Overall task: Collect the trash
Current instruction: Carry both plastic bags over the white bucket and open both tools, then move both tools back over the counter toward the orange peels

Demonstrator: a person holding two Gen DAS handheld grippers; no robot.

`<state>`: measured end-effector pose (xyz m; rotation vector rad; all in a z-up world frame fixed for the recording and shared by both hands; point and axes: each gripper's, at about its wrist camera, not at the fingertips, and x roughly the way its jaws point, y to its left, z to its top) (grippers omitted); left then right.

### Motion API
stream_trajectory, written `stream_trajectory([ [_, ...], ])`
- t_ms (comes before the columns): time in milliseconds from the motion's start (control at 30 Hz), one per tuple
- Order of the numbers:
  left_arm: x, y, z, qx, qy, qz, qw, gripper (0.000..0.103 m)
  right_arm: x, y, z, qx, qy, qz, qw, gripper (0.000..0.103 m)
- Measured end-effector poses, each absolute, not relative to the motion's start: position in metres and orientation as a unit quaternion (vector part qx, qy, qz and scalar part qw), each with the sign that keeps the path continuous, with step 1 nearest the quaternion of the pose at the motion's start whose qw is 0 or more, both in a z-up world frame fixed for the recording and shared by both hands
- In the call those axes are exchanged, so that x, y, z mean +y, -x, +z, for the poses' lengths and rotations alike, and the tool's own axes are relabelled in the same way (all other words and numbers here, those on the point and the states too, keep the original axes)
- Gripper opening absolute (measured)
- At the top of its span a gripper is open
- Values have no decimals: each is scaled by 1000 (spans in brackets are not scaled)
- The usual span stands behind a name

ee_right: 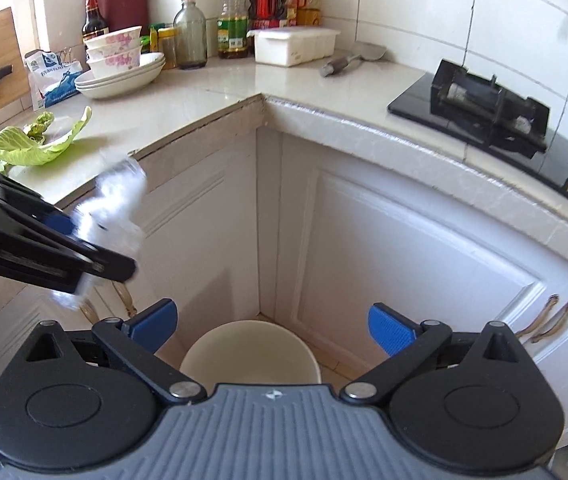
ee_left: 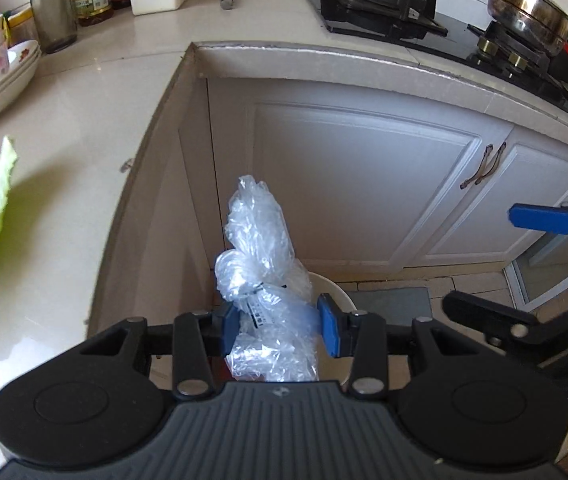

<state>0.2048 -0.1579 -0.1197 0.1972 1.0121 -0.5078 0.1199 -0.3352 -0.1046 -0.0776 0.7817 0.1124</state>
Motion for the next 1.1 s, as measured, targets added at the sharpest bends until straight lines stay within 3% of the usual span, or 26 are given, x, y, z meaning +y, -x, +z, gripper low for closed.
stream_trajectory([
  [300, -204, -227, -185, 513, -101, -239, 818, 42, -365, -85, -88, 361, 21, -5, 932, 103],
  [333, -208, -229, -193, 517, -104, -239, 815, 45, -367, -82, -87, 362, 21, -12, 932, 103],
  [433, -220, -233, -208, 519, -121, -236, 813, 81, -377, -74, -86, 363, 18, -28, 931, 103],
  [800, -228, -229, -204, 498, -144, -242, 820, 89, -396, -60, -83, 358, -2, -50, 932, 103],
  [1100, -210, -208, -156, 444, -125, -254, 850, 92, -385, -69, -72, 344, 12, -43, 938, 103],
])
